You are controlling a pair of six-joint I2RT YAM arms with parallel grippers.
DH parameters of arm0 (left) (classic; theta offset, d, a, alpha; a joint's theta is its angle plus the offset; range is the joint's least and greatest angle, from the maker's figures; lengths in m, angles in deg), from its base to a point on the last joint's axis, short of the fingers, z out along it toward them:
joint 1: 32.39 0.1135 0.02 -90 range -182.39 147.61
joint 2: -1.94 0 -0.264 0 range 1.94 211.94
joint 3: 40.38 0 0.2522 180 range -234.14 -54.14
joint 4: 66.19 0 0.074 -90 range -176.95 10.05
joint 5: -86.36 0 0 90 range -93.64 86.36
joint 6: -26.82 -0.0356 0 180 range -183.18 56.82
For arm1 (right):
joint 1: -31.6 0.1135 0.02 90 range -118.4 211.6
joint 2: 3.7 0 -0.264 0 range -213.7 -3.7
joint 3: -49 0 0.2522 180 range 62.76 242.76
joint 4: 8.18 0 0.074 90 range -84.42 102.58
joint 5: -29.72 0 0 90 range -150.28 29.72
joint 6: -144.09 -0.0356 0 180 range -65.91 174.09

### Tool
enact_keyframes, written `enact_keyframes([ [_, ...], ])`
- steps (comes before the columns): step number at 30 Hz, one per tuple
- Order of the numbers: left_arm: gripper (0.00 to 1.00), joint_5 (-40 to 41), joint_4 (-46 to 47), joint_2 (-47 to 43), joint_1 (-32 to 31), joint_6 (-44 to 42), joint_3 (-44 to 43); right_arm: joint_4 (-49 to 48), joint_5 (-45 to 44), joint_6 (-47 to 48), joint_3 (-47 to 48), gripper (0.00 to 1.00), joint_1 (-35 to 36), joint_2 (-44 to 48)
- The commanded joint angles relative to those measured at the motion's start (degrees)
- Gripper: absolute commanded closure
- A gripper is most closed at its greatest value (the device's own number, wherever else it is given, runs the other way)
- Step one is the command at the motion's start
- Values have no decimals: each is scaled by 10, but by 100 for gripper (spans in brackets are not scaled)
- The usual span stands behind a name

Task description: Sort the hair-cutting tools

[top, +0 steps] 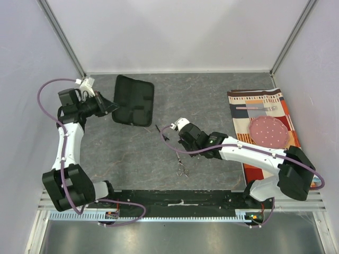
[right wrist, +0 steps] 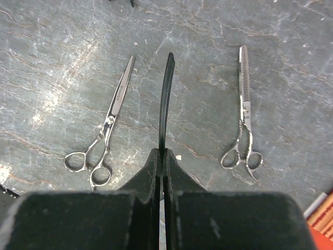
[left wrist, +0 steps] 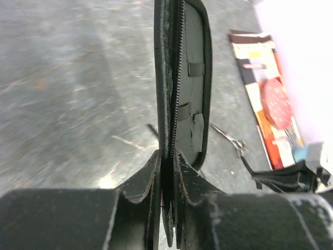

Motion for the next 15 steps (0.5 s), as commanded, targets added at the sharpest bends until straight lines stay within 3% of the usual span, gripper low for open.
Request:
enact_keyframes([
  [1,81,-107,-32,14,-54,-42,-40,66,-40,5,62,100,3,36],
  [8,81,-109,-121,160,-153,-116,-199,148,-64,25,141,100,-6,84],
  [15,80,-175,-199,351,-173,-188,-380,183,-37,19,152,100,-6,105],
])
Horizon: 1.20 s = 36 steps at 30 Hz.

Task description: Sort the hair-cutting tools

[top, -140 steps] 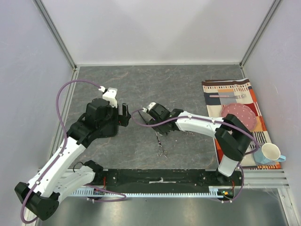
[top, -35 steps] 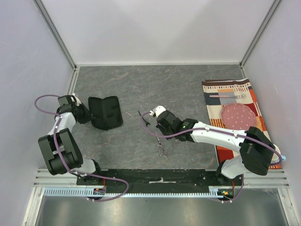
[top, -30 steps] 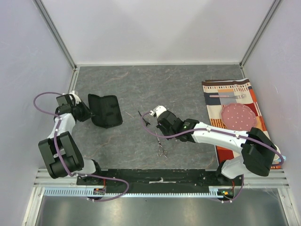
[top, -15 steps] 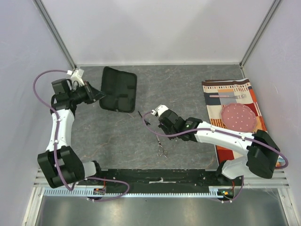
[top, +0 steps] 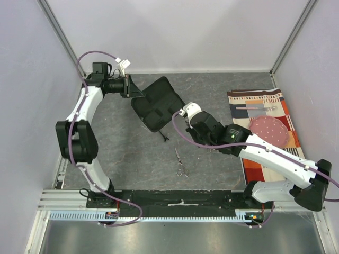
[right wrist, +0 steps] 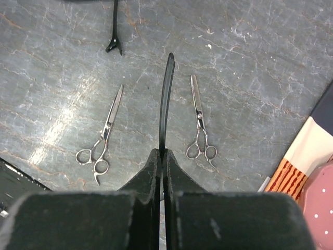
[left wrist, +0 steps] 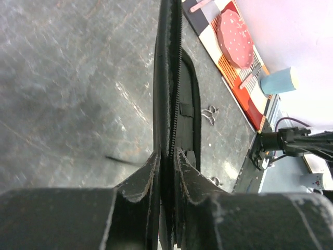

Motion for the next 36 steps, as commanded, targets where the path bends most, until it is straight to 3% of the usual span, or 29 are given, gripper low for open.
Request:
enact_keyframes([
  [1,80,-72,-52,97,-25,-73,-119,38,7,-1,13,100,-1,7],
  [6,80,-107,-86,255,-60,-104,-253,31,11,-1,7,100,-1,-24],
  [10,79,-132,-138,374,-83,-119,-423,9,17,0,-5,100,0,-37],
  [16,72,-161,-142,474,-85,-107,-512,-15,17,0,-22,100,-5,-60],
  [23,57,-144,-127,481,-86,-120,-504,-35,33,0,-32,100,-15,-65],
  [27,46,-64,-116,461,-86,-119,-485,-43,39,-3,-38,100,-15,-65],
  [30,44,19,-86,418,-86,-115,-427,-48,44,-6,-40,100,-15,-63],
  [36,44,168,77,301,-68,-57,-230,-55,49,-5,-45,100,-13,-55],
])
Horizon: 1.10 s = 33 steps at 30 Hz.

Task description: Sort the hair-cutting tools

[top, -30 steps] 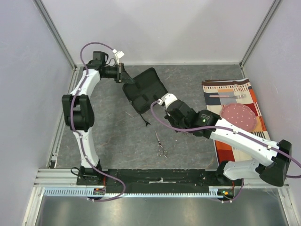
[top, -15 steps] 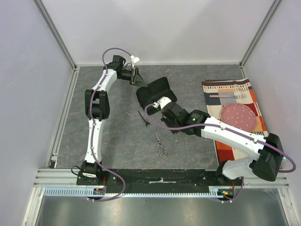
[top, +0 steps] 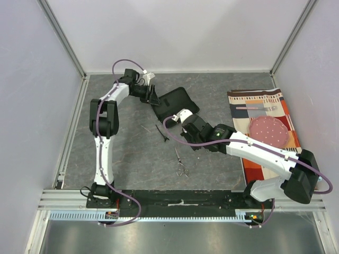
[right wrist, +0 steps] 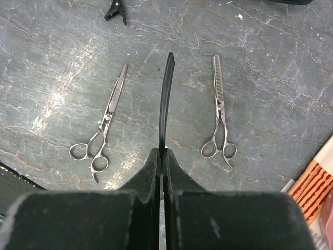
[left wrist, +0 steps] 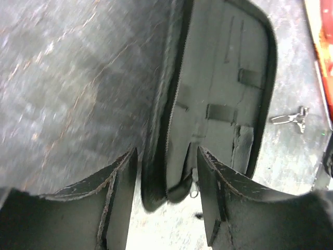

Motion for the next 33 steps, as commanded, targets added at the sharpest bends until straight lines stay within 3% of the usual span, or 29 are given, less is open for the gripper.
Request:
enact_keyframes([
  [1,44,128,148,-123,26,47,120,-26,9,-4,-7,100,1,12],
  [3,43,132,199,-145,36,75,172,-29,11,-5,-11,100,1,14],
  [8,43,91,217,-167,49,105,220,-39,20,-11,-21,100,1,19],
  [12,43,43,306,-165,49,167,268,-45,25,-15,-25,100,0,25],
  [22,43,-29,435,-142,45,265,308,-50,21,-19,-44,100,0,35],
  [28,44,-25,434,-141,41,277,311,-57,17,-16,-40,100,1,22],
  [33,51,-11,383,-132,30,255,294,-61,12,-14,-35,100,0,19],
])
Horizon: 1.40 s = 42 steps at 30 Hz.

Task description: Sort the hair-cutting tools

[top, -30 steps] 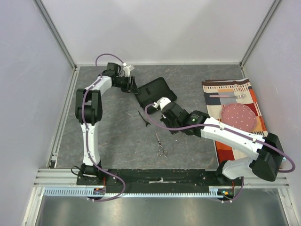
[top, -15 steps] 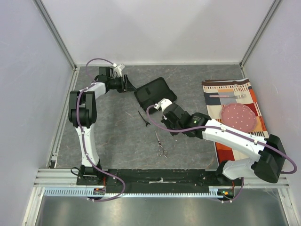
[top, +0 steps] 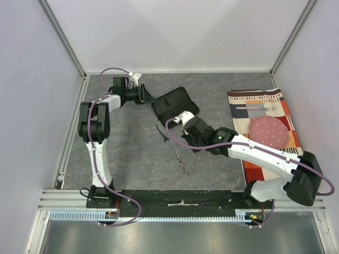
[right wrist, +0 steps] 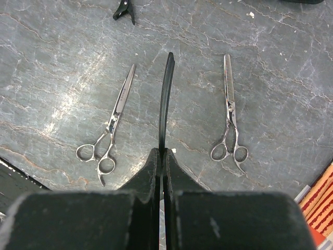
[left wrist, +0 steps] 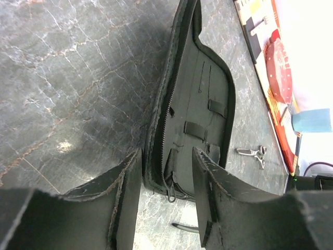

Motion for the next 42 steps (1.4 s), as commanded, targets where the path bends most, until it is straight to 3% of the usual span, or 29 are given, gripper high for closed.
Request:
enact_keyframes([
  [1,52,-3,-21,11,-11,-4,-20,-22,-7,-3,9,100,0,-1],
  [10,55,19,-70,17,-29,-25,-38,-24,-5,-5,3,100,0,5],
  [13,74,18,-72,16,-30,-29,-37,-25,-4,-5,-2,100,0,8],
  [15,97,18,-75,14,-32,-31,-35,-25,-6,-5,-1,100,0,8],
  [21,98,-9,-127,-5,-34,-68,-54,-28,-25,35,35,100,-34,-27],
  [26,98,-81,-201,-43,-34,-109,-83,-36,-16,67,75,100,-85,-59],
  [30,98,-119,-332,-68,-34,-182,-107,-40,-42,145,110,100,-86,-93],
  [38,98,-169,-308,-137,-37,-197,-24,-85,-63,380,116,100,-93,-158],
  [42,98,-161,-297,-170,-45,-200,26,-103,-35,452,125,100,-115,-166],
])
